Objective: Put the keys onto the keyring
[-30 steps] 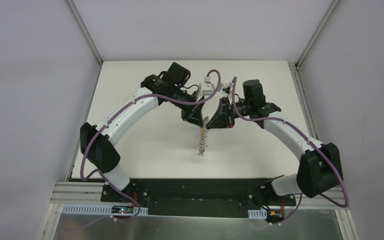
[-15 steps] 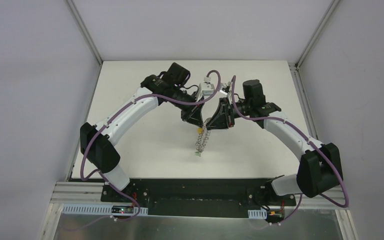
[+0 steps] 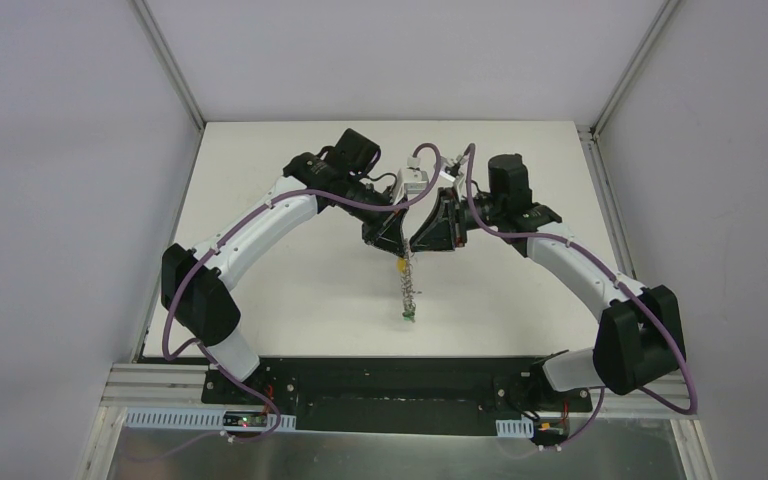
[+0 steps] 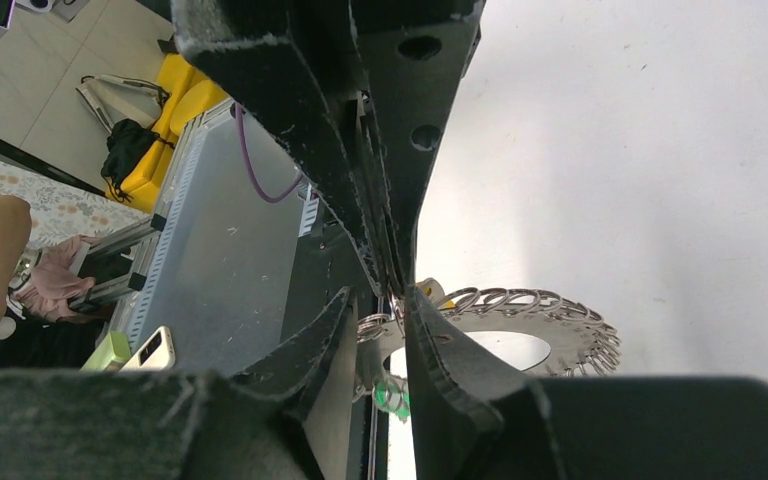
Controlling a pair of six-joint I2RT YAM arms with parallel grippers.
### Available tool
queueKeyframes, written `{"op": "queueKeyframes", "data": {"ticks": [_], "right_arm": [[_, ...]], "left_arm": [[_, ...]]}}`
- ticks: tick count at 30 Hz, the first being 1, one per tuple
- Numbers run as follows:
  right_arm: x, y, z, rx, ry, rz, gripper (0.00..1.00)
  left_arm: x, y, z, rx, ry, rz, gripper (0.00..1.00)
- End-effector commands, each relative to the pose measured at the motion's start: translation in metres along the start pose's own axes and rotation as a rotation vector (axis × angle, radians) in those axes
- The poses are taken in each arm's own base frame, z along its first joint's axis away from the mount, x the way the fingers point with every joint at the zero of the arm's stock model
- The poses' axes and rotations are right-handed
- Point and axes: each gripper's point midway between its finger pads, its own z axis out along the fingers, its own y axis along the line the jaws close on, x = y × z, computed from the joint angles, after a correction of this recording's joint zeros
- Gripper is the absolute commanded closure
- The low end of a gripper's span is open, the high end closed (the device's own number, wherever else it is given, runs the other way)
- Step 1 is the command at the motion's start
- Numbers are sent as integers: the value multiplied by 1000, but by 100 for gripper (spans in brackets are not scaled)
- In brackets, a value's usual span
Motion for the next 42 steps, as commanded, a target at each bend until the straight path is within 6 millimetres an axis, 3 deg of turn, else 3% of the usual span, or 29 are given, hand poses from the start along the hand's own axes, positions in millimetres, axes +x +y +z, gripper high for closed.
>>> {"op": "queueKeyframes", "data": {"ticks": [1, 13, 27, 33, 42], "right_arm": [[-3, 1, 3, -18, -8, -30, 74], [6, 1, 4, -40, 4, -36, 75], [8, 6, 8, -69, 15, -32, 100], [-1, 8, 4, -65, 3, -42, 100], [-25, 7, -6, -13, -32, -28, 100]], "left_arm": [[-15, -17, -7, 54, -59, 49, 100], [-16, -19, -8, 58, -66, 52, 100], [-17, -17, -8, 49, -65, 46, 100], [-21, -14, -13, 32, -79, 52, 100], [-24, -16, -34, -53, -48, 156, 70]]}}
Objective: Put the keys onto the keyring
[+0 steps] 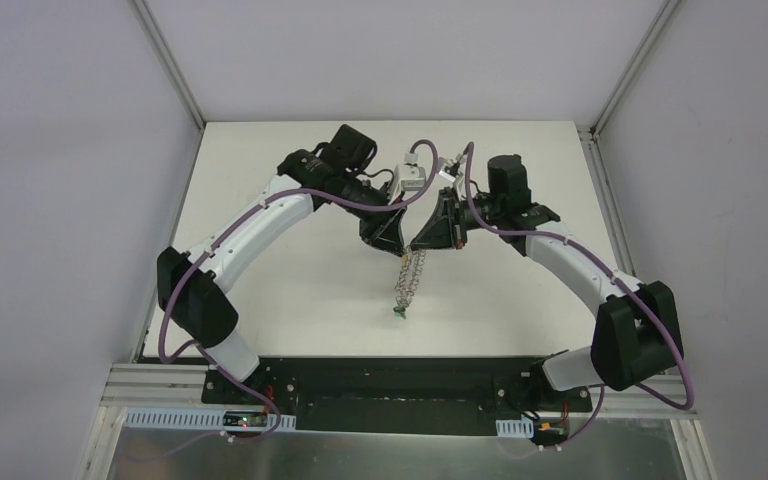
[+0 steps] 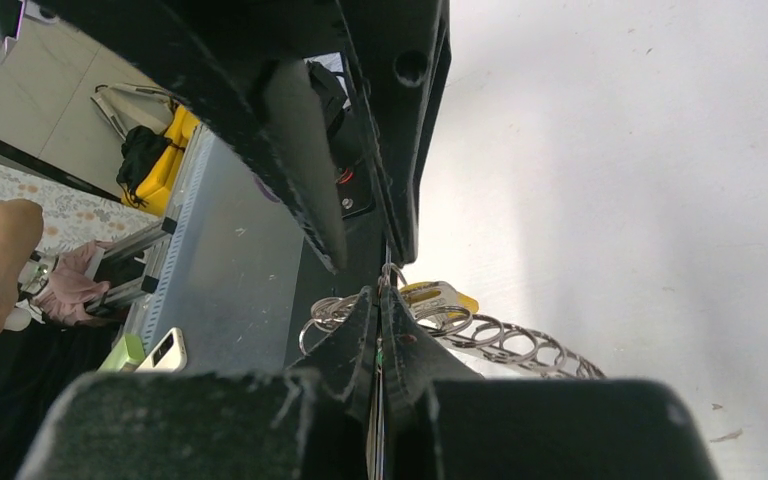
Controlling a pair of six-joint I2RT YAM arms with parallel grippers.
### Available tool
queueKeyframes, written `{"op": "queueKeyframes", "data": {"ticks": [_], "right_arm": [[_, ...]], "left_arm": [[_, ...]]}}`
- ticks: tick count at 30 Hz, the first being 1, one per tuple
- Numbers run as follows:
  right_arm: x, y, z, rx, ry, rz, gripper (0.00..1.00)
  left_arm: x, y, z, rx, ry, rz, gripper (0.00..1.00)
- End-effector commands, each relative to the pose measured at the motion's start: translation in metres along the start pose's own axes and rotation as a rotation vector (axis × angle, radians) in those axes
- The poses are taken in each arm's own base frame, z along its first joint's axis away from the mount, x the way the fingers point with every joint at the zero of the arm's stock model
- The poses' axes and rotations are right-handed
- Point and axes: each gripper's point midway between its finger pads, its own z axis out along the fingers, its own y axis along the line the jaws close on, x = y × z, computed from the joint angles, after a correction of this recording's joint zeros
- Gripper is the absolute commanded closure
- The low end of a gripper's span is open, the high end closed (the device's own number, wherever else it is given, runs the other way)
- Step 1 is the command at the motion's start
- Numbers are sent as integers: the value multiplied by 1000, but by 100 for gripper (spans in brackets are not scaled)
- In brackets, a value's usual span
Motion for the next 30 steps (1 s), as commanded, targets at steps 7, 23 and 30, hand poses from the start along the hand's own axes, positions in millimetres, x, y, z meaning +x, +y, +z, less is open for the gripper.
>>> {"op": "queueKeyframes", "data": {"ticks": [7, 23, 30], "right_arm": [[-36, 23, -9, -46, -32, -57, 100], [-38, 19, -6, -52, -53, 14, 100], [-36, 15, -5, -47, -55, 31, 100]], "left_arm": [[-22, 1, -31, -129, -43, 224, 52], [-21, 13, -12, -162, -18, 312, 60], [-22, 11, -10, -149, -9, 306, 76]]}}
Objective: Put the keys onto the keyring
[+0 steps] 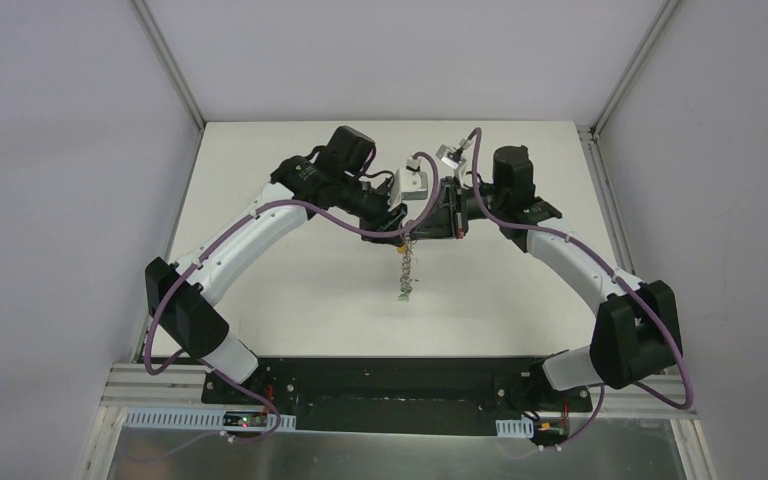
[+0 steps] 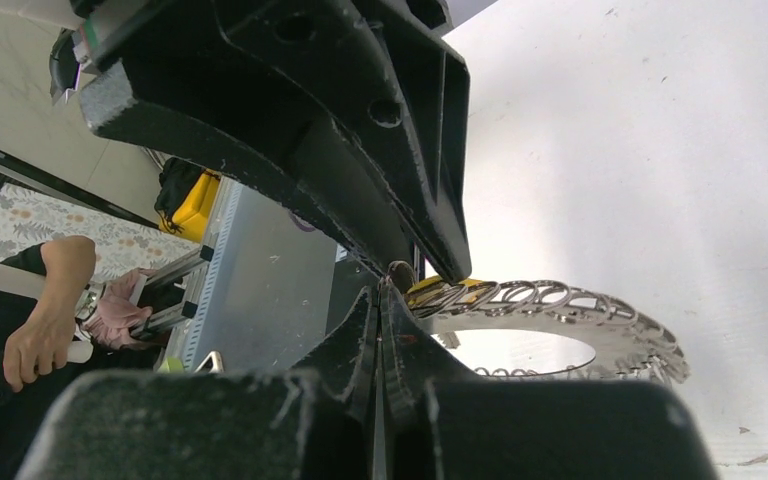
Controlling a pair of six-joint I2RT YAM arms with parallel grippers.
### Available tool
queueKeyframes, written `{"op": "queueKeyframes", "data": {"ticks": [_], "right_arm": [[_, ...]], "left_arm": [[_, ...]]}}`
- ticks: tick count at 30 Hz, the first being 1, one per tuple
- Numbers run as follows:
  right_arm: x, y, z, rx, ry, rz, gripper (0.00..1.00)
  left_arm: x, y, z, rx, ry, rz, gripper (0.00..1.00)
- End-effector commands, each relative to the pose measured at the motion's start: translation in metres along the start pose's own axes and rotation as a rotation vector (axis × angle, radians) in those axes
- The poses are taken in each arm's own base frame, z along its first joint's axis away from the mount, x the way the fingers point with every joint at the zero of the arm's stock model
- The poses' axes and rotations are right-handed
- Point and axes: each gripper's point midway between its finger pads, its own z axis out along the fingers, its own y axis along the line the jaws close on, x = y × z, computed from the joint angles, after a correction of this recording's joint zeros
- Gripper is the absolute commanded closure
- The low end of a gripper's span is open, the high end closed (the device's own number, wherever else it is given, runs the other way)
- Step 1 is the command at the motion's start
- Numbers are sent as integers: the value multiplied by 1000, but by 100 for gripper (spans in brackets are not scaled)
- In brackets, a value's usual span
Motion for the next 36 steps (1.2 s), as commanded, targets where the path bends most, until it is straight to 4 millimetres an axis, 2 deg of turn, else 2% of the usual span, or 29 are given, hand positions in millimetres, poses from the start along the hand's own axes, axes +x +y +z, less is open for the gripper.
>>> {"op": "queueKeyframes", "data": {"ticks": [1, 5, 7, 19, 26, 36], "right_arm": [[-7, 5, -1, -28, -10, -29, 100], [-10, 4, -1, -18, -20, -20, 100], [-11, 2, 0, -7, -27, -12, 100], [-18, -17, 0, 66, -84, 71, 100], [-15, -23, 0, 82, -95, 78, 100], [-7, -16, -7, 34, -67, 9, 100]], "left_arm": [[-9, 0, 1, 9, -13, 39, 79], [-7, -3, 2, 19, 1, 43, 96], [-6, -2, 3, 12, 9, 41, 100], [-5, 10, 7, -108, 64, 21, 100], [-9, 12, 9, -131, 70, -4, 78], [-3, 16, -4, -174, 79, 2, 62]]}}
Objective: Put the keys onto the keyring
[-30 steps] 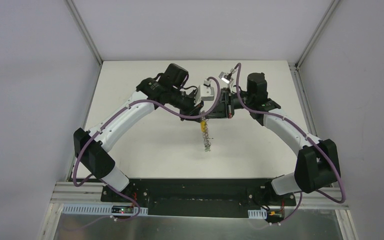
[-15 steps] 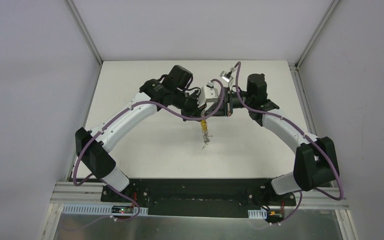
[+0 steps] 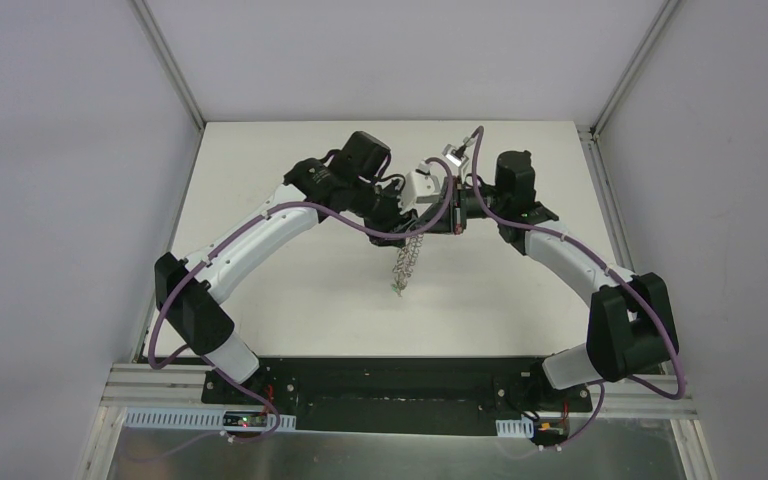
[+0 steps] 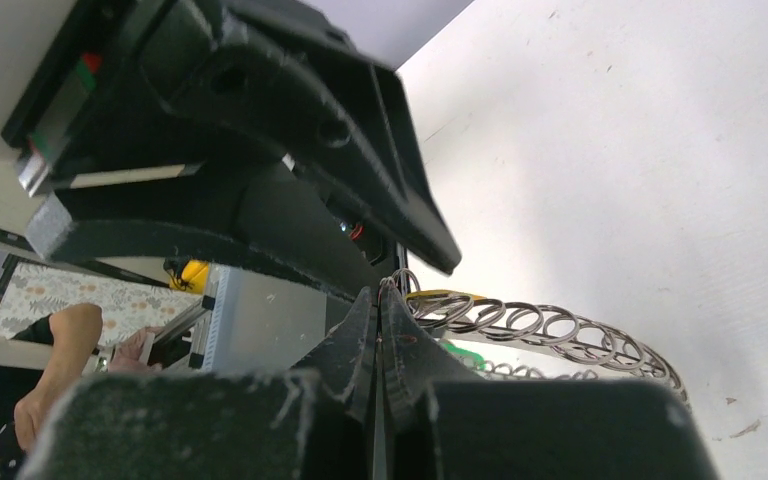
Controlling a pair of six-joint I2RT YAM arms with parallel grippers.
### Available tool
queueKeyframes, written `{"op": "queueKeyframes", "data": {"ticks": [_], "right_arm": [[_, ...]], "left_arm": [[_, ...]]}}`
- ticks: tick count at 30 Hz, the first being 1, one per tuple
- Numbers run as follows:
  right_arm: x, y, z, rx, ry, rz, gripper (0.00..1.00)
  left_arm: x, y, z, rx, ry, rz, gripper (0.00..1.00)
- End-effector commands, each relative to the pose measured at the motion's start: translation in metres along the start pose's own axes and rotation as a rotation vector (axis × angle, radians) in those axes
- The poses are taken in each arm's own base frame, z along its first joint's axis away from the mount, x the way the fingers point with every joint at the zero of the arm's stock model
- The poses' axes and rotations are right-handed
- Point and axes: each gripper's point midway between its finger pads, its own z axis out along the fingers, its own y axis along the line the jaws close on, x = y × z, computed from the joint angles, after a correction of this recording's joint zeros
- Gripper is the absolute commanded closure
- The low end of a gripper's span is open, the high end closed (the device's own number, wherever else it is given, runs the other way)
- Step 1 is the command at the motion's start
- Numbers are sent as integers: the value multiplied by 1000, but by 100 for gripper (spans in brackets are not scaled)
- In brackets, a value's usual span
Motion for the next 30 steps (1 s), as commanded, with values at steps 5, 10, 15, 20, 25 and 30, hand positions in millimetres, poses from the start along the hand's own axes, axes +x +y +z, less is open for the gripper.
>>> {"op": "queueKeyframes", "data": {"ticks": [5, 10, 15, 20, 25, 30], "right_arm": [[8, 18, -7, -121, 44, -152, 100], [12, 22, -9, -155, 62, -174, 100], [14, 25, -9, -168, 69, -179, 100], [14, 26, -10, -169, 68, -181, 100], [14, 27, -10, -168, 68, -180, 100], [13, 28, -10, -167, 66, -182, 100]], "left_arm": [[-20, 1, -25, -5, -86, 5, 57], [-22, -11, -24, 94, -115, 2, 53], [-26, -24, -18, 195, -146, -8, 54], [-27, -32, -16, 252, -161, -19, 55], [-27, -33, -11, 278, -166, -37, 55], [-26, -31, -6, 282, -163, -50, 58]]}}
